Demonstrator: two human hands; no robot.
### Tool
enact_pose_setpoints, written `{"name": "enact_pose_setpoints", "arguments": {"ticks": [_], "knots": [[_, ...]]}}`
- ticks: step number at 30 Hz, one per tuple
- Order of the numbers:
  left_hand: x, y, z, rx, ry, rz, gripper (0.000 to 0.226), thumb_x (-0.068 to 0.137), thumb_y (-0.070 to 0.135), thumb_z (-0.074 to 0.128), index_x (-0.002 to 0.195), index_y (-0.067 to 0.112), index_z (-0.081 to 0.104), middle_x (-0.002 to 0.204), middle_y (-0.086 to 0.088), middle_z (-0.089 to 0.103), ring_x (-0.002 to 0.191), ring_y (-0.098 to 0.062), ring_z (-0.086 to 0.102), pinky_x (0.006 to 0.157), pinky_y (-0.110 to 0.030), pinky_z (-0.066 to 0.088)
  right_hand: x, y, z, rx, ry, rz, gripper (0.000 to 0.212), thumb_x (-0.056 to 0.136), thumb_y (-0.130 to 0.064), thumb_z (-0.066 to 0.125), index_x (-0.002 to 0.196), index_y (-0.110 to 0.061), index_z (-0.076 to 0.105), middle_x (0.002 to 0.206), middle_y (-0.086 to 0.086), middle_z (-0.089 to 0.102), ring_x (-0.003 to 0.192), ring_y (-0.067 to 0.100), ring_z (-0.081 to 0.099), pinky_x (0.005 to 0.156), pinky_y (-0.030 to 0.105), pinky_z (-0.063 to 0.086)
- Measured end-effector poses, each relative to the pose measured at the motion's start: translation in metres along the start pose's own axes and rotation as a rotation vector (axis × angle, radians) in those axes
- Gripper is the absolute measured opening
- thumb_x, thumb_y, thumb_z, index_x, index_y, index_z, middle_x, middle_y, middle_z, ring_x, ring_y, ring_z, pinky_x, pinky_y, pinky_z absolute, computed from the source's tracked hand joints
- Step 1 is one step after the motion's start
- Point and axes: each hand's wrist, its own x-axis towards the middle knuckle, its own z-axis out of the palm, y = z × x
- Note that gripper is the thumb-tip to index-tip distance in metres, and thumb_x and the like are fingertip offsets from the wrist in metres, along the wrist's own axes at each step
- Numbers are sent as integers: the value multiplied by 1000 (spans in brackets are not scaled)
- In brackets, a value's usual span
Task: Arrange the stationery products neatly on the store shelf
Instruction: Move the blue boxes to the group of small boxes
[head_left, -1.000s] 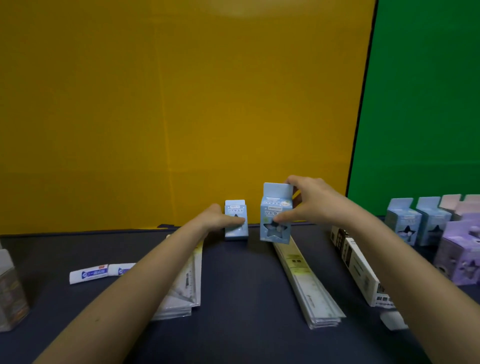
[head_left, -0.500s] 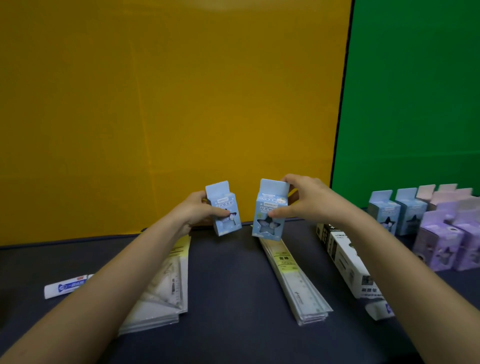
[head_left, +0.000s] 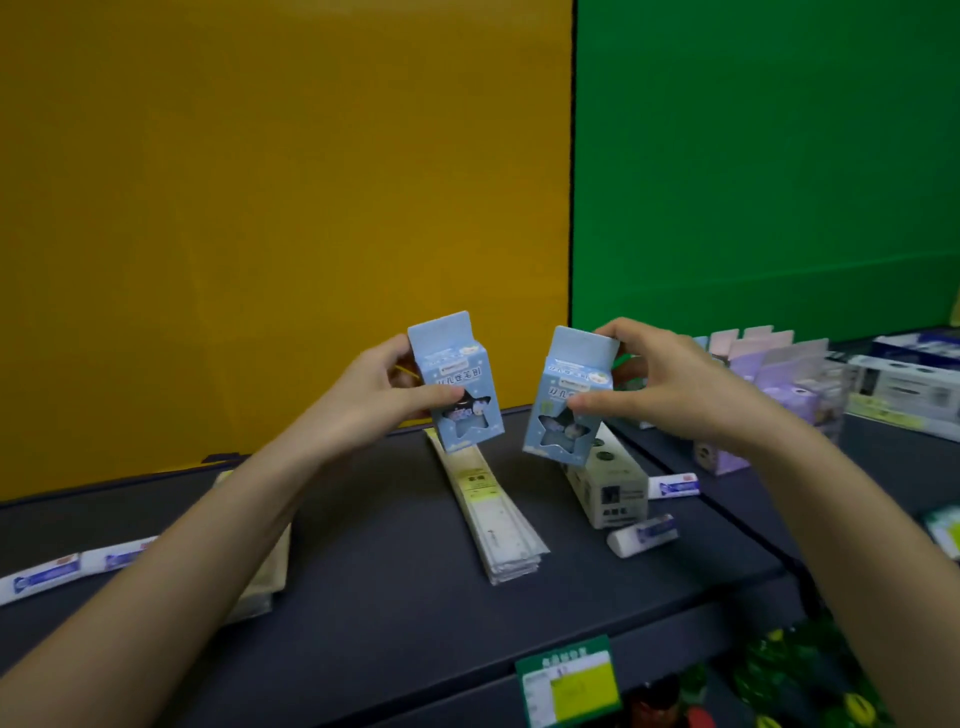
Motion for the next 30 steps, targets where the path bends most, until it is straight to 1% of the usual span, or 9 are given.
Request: {"name": "enact_pose_setpoints", "arguments": {"ticks": [2,3,8,10,13,18,23,27,30], "knots": [[2,10,18,69,3,38,42,73,10,72,113,12,58,111,-16,66,89,-20,62,90,-43,51,-8,9,-16,-2,22,-7,42,71,-30,75,105,-19,52,104,1,66,90,15,66,75,41,56],[4,16,27,90,9,57,41,72,11,73,111,11,60,109,-16,67,87,-20,58,91,-44,48,-11,14,-26,3,35,-12,42,71,-29,75,105,-18,53,103,-1,65,89,15,67,75,42,56],[24,40,75,164,46,111,37,63,25,81,96,23,65,101,-10,69,78,-18,53,85,-44,48,-12,46,-80,19,71,-48,41,70,-27,76,104,-17,55,105,1,67,90,19,69,77,42,55],[36,48,95,147,78,106,32,64,24,80,91,26,63,100,-9,69,78,-18,55,82,-44,50,-6,61,-104,24,84,-76,40,69,-26,77,101,-16,56,102,3,69,90,20,69,80,48,55],[57,60,126,145,119,110,28,67,19,78,88,23,60,96,-10,68,72,-20,59,76,-47,52,10,87,-141,29,86,-118,39,68,-26,78,99,-15,56,101,4,70,91,23,69,79,44,56],[87,68,170,259,154,46,33,67,17,78,95,11,62,94,-7,68,82,-32,66,76,-45,52,42,131,-179,32,54,-187,43,64,-33,76,99,-15,58,101,6,70,94,25,67,89,51,51],[108,68,192,346,111,-42,34,67,23,78,96,12,64,99,-4,66,76,-24,63,68,-34,46,70,161,-192,-5,-1,-234,37,70,-26,77,100,-14,60,99,4,70,95,21,65,85,34,48],[120,65,202,388,67,-79,32,67,24,79,93,14,64,97,-3,67,80,-28,66,69,-35,47,89,178,-195,21,-137,-233,31,71,-24,76,96,-16,60,98,3,71,88,17,64,89,36,48],[127,61,207,376,40,-100,26,66,21,80,85,18,62,91,-1,66,67,-20,63,59,-23,45,102,188,-192,29,-187,-262,31,70,-24,77,95,-17,60,98,5,71,90,23,65,92,41,49]]}}
